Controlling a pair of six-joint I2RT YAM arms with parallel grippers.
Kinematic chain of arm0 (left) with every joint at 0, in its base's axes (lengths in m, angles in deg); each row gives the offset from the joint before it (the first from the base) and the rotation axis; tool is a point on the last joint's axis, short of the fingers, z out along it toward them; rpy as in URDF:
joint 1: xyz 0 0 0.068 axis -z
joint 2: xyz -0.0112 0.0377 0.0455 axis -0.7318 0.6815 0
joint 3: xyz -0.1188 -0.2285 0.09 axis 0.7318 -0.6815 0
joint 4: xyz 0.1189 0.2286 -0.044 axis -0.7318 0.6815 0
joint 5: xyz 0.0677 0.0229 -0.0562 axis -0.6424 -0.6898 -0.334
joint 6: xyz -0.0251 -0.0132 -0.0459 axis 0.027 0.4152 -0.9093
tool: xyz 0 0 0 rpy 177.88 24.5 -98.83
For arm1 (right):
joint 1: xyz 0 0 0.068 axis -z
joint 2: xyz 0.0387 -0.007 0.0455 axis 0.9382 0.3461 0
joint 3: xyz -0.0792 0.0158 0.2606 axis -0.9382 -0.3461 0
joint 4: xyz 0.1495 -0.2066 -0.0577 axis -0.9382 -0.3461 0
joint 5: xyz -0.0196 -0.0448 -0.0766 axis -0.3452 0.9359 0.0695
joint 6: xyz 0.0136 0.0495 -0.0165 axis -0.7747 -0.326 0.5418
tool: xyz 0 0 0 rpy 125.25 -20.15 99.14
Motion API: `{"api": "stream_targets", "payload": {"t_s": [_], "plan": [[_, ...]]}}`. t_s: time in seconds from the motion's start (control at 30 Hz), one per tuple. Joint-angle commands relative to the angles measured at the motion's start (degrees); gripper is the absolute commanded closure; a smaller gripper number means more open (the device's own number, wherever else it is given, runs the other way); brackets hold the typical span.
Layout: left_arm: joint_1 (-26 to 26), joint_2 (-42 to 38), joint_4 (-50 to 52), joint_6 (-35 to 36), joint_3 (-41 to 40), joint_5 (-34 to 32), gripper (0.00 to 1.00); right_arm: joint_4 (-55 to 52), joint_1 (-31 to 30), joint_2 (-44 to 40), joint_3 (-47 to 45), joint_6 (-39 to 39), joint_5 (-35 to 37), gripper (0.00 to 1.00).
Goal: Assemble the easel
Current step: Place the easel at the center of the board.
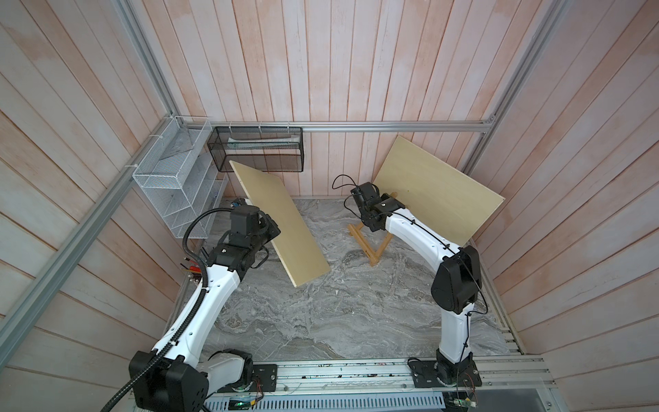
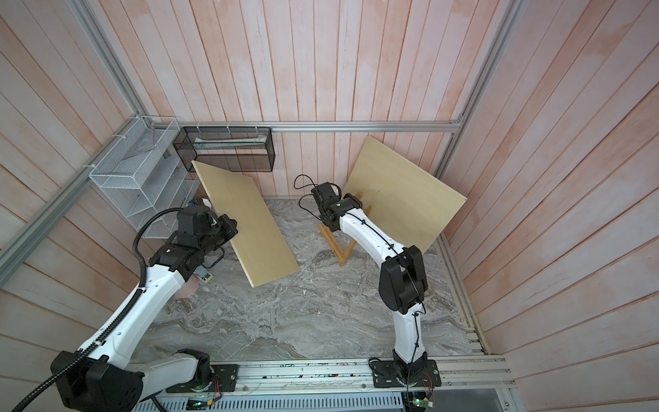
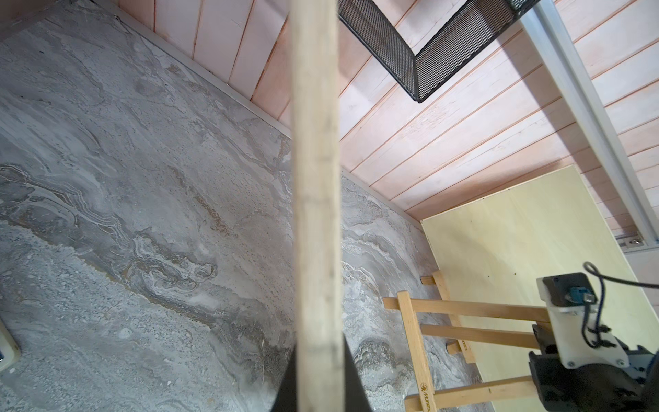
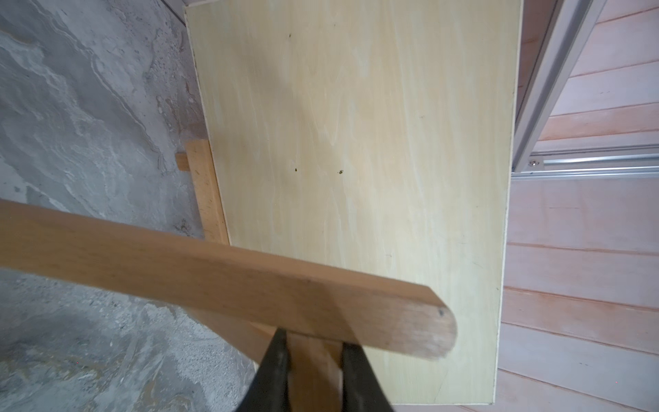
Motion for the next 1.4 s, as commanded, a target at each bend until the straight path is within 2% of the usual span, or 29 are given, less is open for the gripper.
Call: {"api": "stream_targets", "payload": {"t_s": [0.0,0.2,0.47,0.5,0.63,0.7,0.87,1.1,1.2,1.37], "plan": [[0.66,-2.1,-8.91,0.67,4.76,0.86,1.0,1.29,-1.84,4.76,0.95,-0.83,-0.68,0.89],[0.89,-1.82,-8.66,0.41,4.71,0.77,1.0,-1.8,-5.47,7.53,1.39,-4.83,-1.91,0.88],[1.0,-1.09,-8.38,0.17,5.46,0.86,1.0,-12.55,-8.27,11.97,4.11,-16.74,-7.51,0.85],[1.15,-0.94,-8.3,0.23,5.65,0.86,1.0,-12.84,-8.44,12.22,4.58,-17.23,-8.16,0.82],[1.58,-0.33,-7.69,0.23,6.64,0.43,1.0,-13.67,-8.29,11.9,8.43,-19.62,-11.26,0.47],[2.0,0.0,-7.43,0.41,7.05,0.12,1.0,-13.91,-8.13,11.01,11.03,-20.87,-13.72,0.37],[2.57,1.38,-5.72,0.17,8.76,-0.69,1.0,-13.97,-7.58,7.36,16.67,-21.29,-18.37,0.3],[3.59,2.79,-3.04,-0.25,10.72,-3.79,1.0,-12.7,-7.73,-0.57,17.76,-21.44,-24.0,0.28],[4.33,3.86,-1.68,-1.28,12.32,-4.72,1.0,-11.63,-8.52,-4.41,16.45,-18.45,-30.18,0.29],[6.45,7.26,3.23,-5.04,17.61,-6.95,1.0,-3.17,-12.86,-16.0,4.19,-9.77,-52.87,0.31]]}}
